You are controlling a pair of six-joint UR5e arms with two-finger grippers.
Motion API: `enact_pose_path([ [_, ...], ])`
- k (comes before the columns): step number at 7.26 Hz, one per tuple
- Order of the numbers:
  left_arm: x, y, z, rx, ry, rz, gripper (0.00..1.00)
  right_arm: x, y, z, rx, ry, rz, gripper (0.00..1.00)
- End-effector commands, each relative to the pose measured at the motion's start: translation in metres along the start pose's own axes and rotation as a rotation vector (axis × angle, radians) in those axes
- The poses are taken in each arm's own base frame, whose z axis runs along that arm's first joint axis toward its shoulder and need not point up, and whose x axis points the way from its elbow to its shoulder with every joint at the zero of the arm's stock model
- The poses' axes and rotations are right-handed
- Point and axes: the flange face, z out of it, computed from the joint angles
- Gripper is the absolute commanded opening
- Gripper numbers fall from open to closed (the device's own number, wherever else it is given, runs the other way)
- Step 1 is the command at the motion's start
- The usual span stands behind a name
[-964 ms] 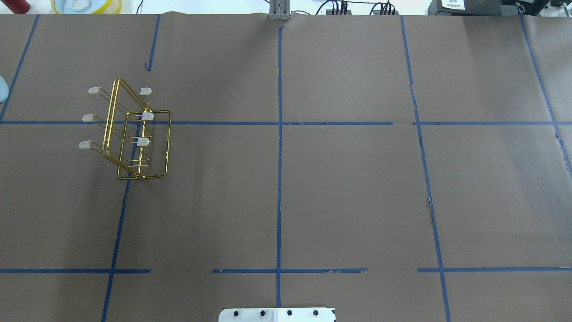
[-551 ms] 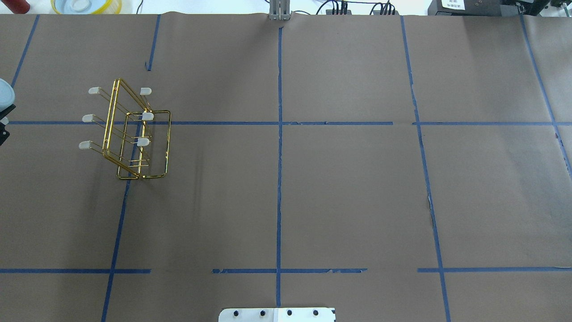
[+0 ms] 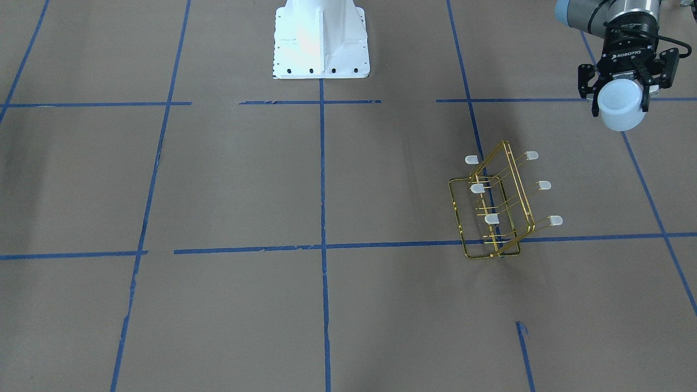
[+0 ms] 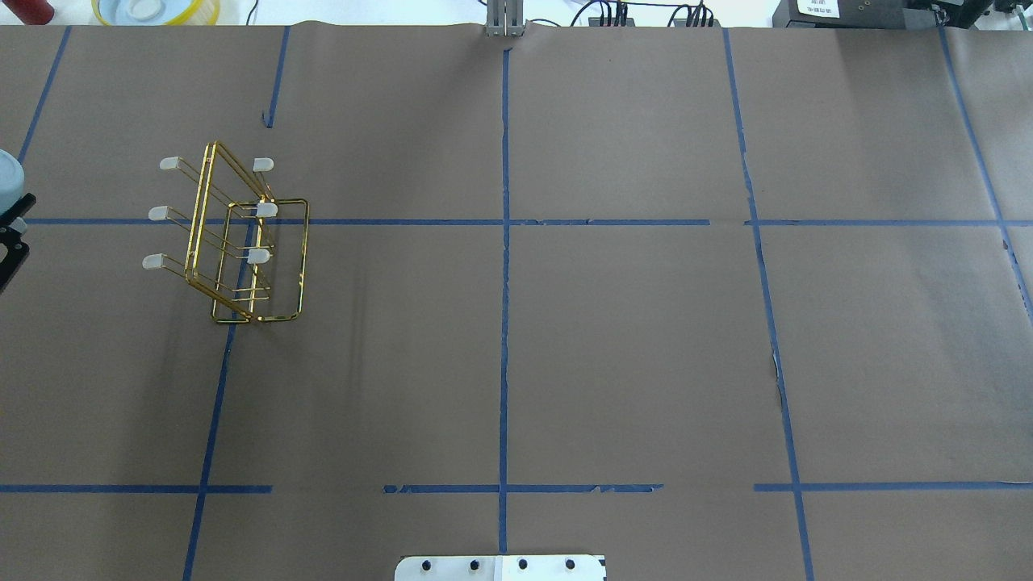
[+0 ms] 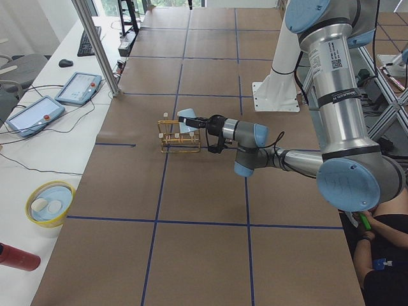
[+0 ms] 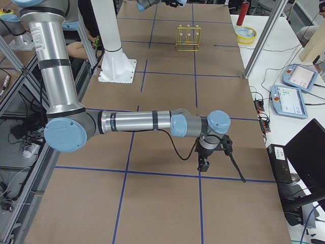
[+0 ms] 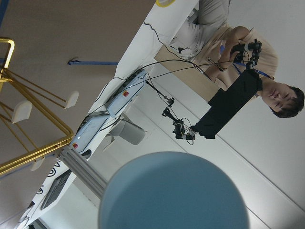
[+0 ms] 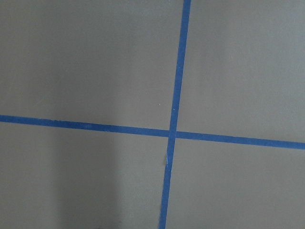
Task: Hang cup on cup holder
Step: 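Carry the cup with the left gripper toward the gold rack's pegs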
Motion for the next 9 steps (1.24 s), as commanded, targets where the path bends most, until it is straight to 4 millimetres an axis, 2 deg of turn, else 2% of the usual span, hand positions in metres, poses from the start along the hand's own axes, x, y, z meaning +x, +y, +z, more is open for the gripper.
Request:
enact_pose_path([
  [1, -0.053, -0.007, -0.018, 0.035, 0.093, -0.167, 0.0, 0.0, 0.0, 0.0, 0.001, 0.0, 0.0, 1.0],
  [3, -0.084, 0.0, -0.024, 0.028, 0.174, -0.295, 0.0, 0.0, 0.0, 0.0, 0.001, 0.0, 0.0, 1.0],
  [4, -0.094, 0.005, -0.02, 0.016, 0.211, -0.355, 0.0, 0.0, 0.0, 0.0, 0.001, 0.0, 0.0, 1.0],
  [5, -0.095, 0.01, -0.018, -0.004, 0.245, -0.418, 0.0, 0.0, 0.0, 0.0, 0.0, 0.0, 0.001, 1.0],
  [6, -0.095, 0.009, -0.017, -0.03, 0.283, -0.491, 0.0, 0.0, 0.0, 0.0, 0.0, 0.0, 0.001, 1.0],
  [8, -0.118, -0.015, -0.006, -0.041, 0.316, -0.547, 0.0, 0.0, 0.0, 0.0, 0.001, 0.0, 0.0, 1.0],
  [9, -0.129, -0.014, 0.0, -0.045, 0.32, -0.559, 0.0, 0.0, 0.0, 0.0, 0.0, 0.0, 0.001, 1.0],
])
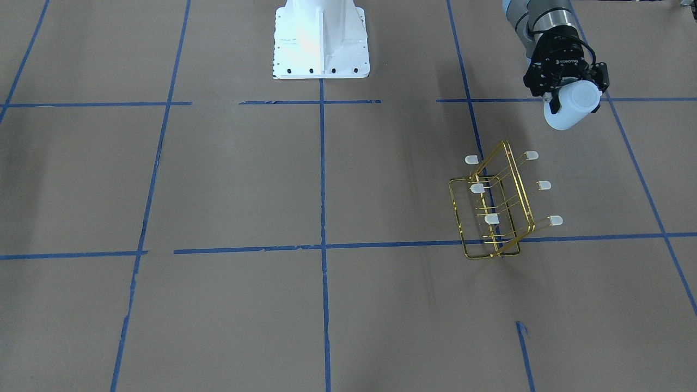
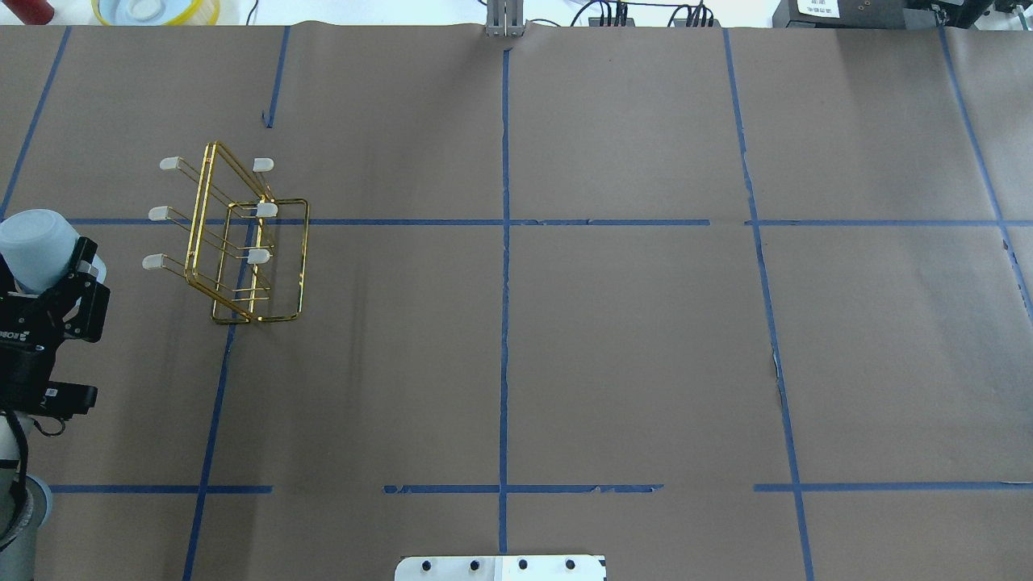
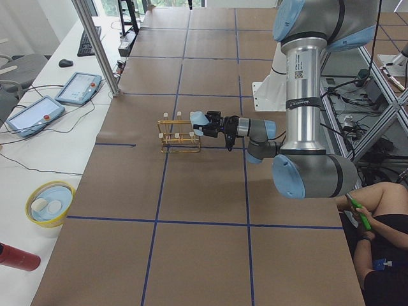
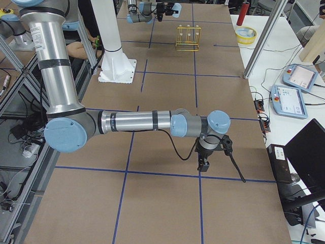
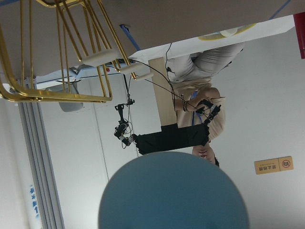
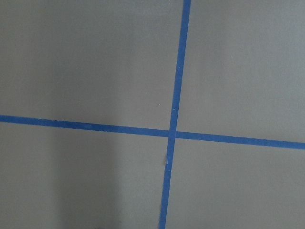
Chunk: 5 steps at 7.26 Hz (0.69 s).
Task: Hang cup on cup holder
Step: 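Carry the cup with the left gripper toward the gold rack's pegs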
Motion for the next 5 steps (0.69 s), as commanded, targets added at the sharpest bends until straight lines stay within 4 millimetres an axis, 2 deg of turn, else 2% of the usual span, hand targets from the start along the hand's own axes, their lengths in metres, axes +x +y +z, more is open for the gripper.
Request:
enact_pose_path([
  [1, -0.014, -0.011, 0.002, -0.003, 0.008, -0.027, 0.0, -0.001, 0.0, 0.001, 0.0, 0.0, -0.002, 1.0],
  [3, -0.018, -0.017, 0.004, -0.001, 0.002, -0.018, 0.0, 0.0, 0.0, 0.0, 0.001, 0.0, -0.001, 1.0],
  [5, -0.029, -0.025, 0.016, -0.014, 0.015, -0.014, 0.0, 0.0, 0.0, 0.0, -0.001, 0.0, 0.0, 1.0],
])
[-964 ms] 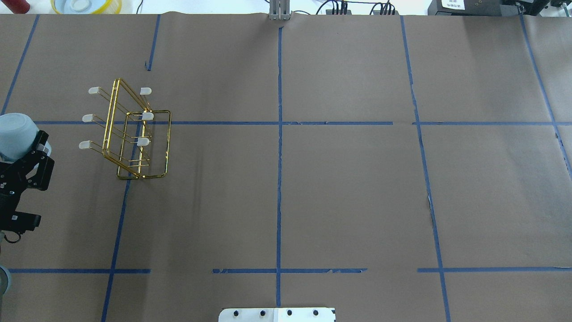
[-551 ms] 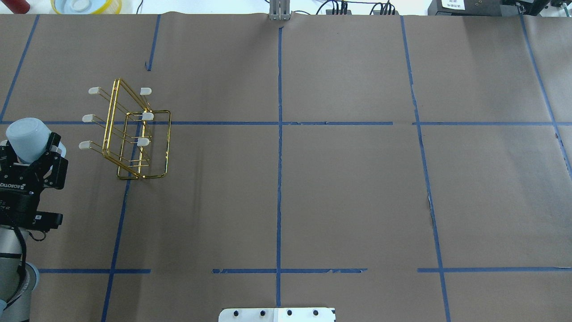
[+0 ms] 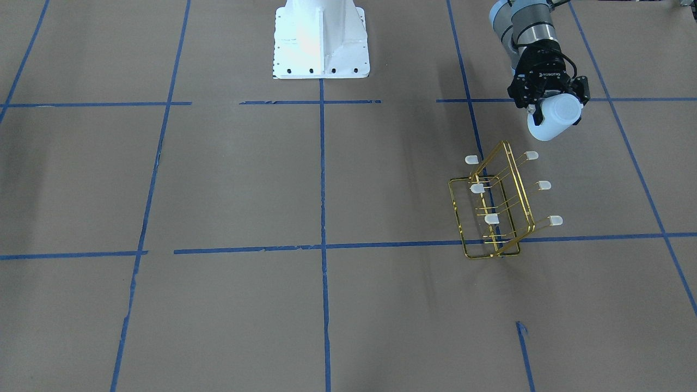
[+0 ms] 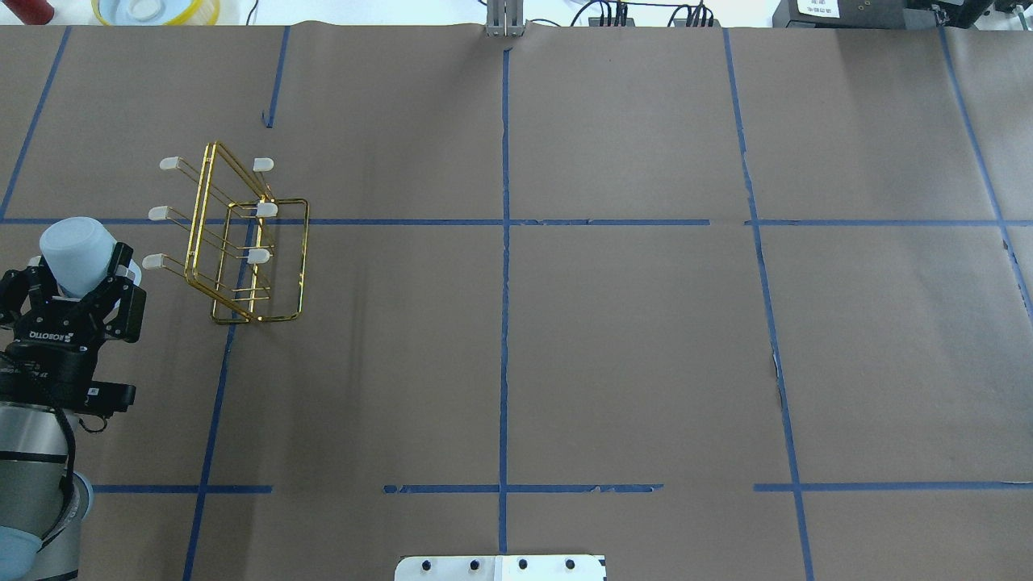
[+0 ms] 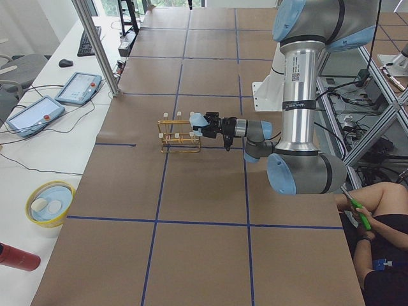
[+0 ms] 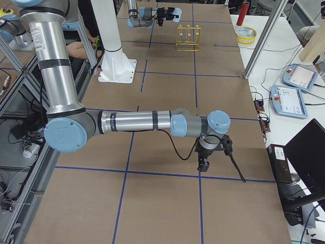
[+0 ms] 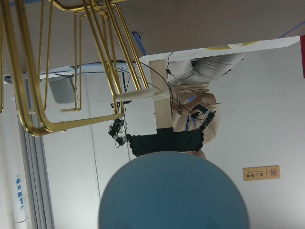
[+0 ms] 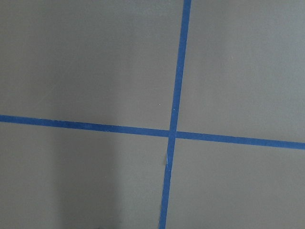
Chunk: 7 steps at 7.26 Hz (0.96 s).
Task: Hang cup on cup holder
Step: 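Hook the cup onto a white peg of the gold rack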
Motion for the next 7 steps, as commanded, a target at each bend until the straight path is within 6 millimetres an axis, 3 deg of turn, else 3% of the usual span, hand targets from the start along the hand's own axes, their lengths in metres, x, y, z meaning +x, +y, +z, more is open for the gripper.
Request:
enact_pose_path([
  [1, -0.002, -0.002, 0.017, -0.022, 0.015, 0.005, 0.0, 0.0, 0.0, 0.0, 0.001, 0.0, 0.0, 1.0],
  [3, -0.006, 0.003, 0.049, -0.058, 0.015, 0.007, 0.0, 0.0, 0.0, 0.0, 0.0, 0.0, 0.001, 1.0],
  [4, -0.014, -0.007, 0.06, -0.062, 0.016, 0.02, 0.0, 0.0, 0.0, 0.0, -0.001, 0.0, -0.001, 1.0],
  [7, -0.012, -0.023, 0.063, -0.049, 0.007, 0.049, 0.0, 0.0, 0.0, 0.0, 0.001, 0.0, 0.0, 1.0],
])
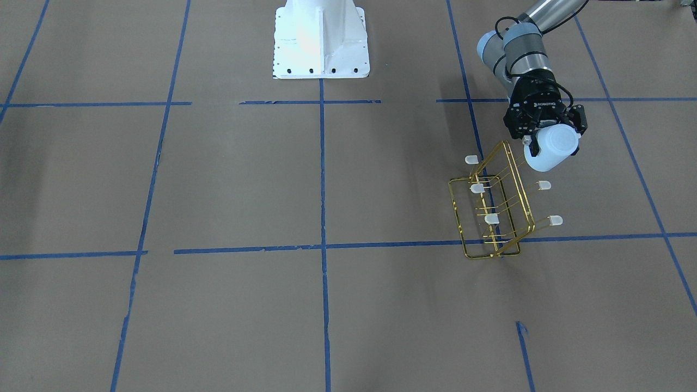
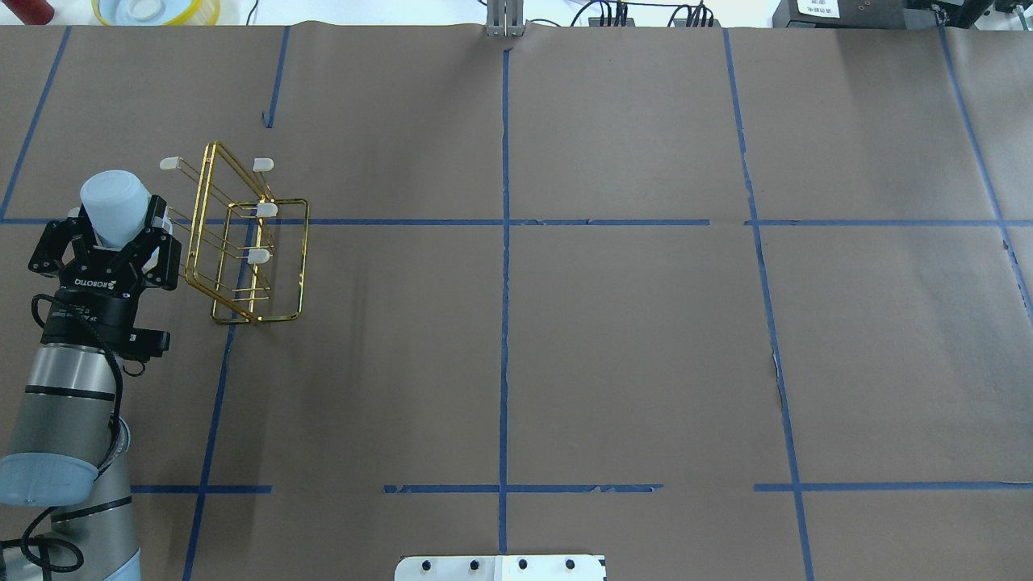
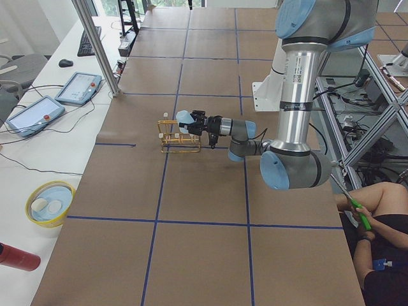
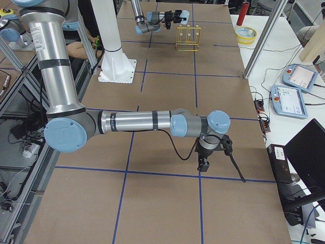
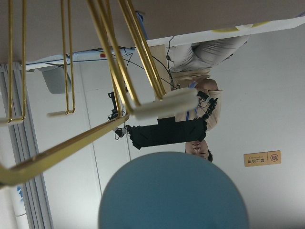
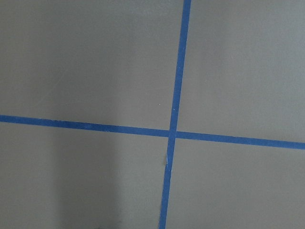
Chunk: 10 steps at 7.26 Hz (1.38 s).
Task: Hang cup on cup holder
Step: 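Hook the cup onto a white peg of the gold rack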
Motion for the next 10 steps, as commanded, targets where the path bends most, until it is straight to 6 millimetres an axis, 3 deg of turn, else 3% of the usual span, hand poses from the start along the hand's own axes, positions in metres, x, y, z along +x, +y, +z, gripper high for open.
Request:
enact_pose_path([
  [1, 0.0026, -0.0058, 0.0013, 0.003, 0.0, 0.012, 0.0, 0.0001, 0.0, -0.0002, 0.001, 0.0, 0.0, 1.0],
  [5, -0.0042, -0.0068, -0.0016, 0.015, -0.036, 0.007, 0.0, 0.0, 0.0, -0.0002, 0.001, 0.0, 0.0, 1.0],
  [10, 0.0014, -0.0123, -0.0061, 0.034, -0.064, -0.006, 0.0, 0.0001, 0.0, -0.0002, 0.001, 0.0, 0.0, 1.0],
])
